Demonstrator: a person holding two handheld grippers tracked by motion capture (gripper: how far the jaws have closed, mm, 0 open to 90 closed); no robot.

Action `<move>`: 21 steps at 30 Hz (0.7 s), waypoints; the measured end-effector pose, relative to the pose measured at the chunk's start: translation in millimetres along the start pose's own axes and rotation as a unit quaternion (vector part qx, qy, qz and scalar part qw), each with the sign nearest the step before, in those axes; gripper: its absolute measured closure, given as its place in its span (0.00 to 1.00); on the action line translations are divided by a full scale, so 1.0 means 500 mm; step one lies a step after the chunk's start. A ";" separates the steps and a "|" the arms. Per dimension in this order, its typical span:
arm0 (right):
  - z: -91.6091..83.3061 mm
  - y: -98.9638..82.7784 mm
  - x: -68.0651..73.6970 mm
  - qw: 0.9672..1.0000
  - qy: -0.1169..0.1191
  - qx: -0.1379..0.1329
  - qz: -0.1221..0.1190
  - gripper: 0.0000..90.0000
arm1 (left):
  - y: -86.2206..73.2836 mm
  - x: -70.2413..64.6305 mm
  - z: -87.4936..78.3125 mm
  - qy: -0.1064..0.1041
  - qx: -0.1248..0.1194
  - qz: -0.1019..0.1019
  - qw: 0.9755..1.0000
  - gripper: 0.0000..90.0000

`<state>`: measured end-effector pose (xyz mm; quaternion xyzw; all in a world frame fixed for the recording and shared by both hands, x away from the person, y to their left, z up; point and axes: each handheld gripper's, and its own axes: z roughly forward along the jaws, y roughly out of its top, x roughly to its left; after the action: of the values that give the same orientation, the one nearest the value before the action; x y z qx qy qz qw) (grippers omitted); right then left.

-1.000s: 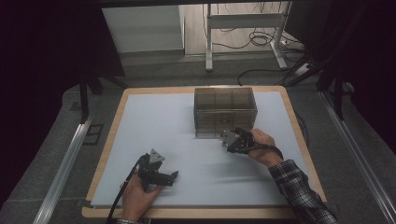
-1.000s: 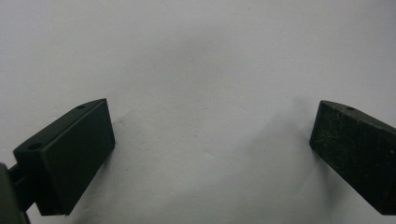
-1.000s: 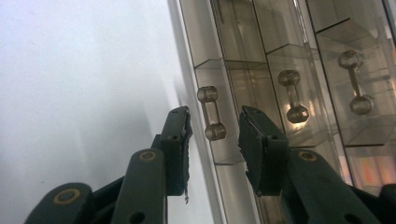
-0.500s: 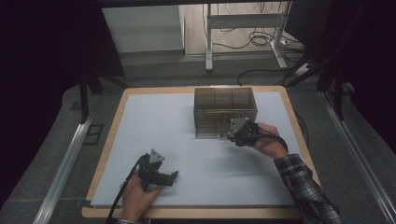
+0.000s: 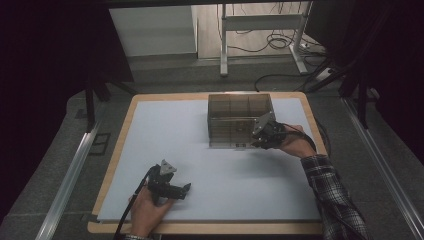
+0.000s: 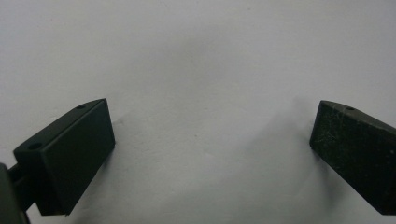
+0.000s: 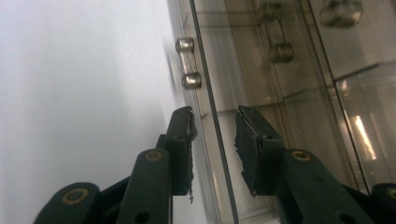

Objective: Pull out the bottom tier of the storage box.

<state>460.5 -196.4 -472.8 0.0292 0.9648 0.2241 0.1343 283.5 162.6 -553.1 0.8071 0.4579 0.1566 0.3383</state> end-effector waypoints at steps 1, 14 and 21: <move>0.001 -0.002 -0.004 1.000 0.003 0.003 -0.003 0.77 | 0.000 0.000 0.000 0.000 0.000 0.000 1.000 0.00; 0.037 -0.016 -0.041 0.997 0.072 0.028 -0.018 0.90 | 0.000 0.000 0.000 0.000 0.000 0.000 1.000 0.00; 0.043 -0.016 -0.051 0.995 0.093 0.028 -0.034 0.96 | 0.000 0.000 0.000 0.000 0.000 0.000 1.000 0.00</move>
<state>491.0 -197.7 -488.6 -0.0212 0.9795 0.1940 0.0506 283.5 162.6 -553.1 0.8070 0.4580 0.1566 0.3383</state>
